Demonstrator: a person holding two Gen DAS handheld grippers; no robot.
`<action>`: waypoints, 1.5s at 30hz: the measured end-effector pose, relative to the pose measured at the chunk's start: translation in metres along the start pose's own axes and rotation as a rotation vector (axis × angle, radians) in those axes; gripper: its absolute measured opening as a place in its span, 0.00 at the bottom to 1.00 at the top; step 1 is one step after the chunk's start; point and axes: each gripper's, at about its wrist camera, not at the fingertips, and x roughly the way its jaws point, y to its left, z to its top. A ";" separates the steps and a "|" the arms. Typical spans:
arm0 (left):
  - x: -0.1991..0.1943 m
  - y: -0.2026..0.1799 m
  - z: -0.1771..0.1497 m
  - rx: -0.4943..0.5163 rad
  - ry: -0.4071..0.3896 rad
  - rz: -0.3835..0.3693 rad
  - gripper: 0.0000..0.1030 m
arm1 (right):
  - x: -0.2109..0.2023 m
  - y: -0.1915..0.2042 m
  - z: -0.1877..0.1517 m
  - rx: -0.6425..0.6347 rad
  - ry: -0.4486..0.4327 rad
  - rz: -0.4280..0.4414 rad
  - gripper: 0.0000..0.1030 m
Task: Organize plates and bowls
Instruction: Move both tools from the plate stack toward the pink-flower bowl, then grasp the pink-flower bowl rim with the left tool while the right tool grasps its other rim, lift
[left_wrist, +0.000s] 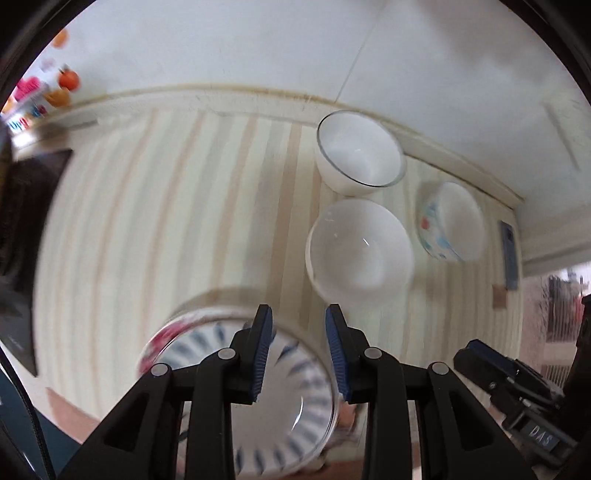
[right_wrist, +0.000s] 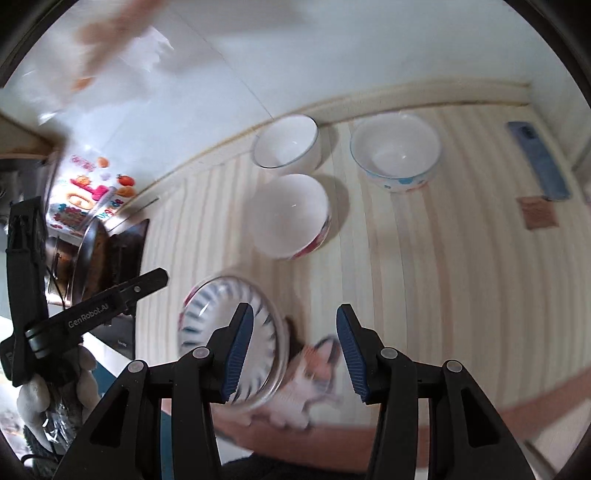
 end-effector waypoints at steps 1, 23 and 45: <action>0.009 -0.002 0.006 -0.008 0.012 0.001 0.27 | 0.018 -0.006 0.015 -0.004 0.025 0.007 0.49; 0.055 -0.037 0.033 0.050 0.049 -0.025 0.21 | 0.149 -0.036 0.081 -0.013 0.186 0.017 0.16; 0.051 -0.104 -0.089 0.233 0.148 -0.051 0.21 | 0.059 -0.106 -0.044 0.078 0.218 -0.042 0.16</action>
